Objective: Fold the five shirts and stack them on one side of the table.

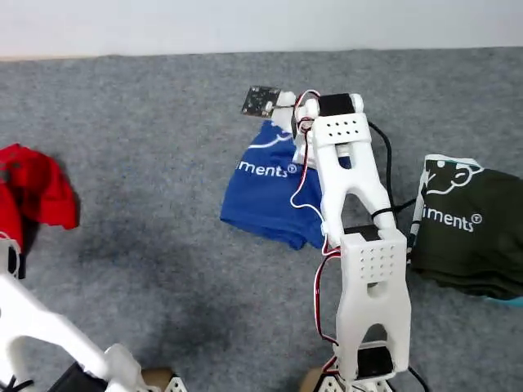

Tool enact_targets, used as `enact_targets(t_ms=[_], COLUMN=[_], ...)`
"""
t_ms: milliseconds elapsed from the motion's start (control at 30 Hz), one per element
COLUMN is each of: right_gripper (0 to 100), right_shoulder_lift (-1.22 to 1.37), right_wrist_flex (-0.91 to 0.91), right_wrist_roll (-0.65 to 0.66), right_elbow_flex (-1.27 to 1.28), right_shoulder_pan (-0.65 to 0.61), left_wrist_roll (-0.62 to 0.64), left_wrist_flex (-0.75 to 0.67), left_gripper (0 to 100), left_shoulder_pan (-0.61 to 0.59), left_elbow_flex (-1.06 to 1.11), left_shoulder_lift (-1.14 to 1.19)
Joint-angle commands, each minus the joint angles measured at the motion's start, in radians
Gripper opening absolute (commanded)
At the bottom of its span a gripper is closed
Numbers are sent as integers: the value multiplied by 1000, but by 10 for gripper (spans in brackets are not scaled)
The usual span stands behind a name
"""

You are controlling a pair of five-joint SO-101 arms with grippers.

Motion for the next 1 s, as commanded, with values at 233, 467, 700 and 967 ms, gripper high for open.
enact_targets(t_ms=[233, 467, 700, 967], right_gripper=[199, 102, 9, 8], right_shoulder_lift=[-22, -24, -53, -325], right_wrist_flex=[214, 381, 386, 383], right_wrist_roll=[-359, -605, -743, -910], right_elbow_flex=[-273, -353, -275, 235], right_shoulder_pan=[8, 19, 31, 25], left_wrist_roll=[2, 2, -3, -3], left_wrist_flex=[2, 5, 2, 5], left_gripper=[107, 107, 15, 9], left_shoulder_pan=[0, -2, -2, -2], left_elbow_flex=[-8, -8, -10, -12], left_shoulder_lift=[-35, -35, -35, -35])
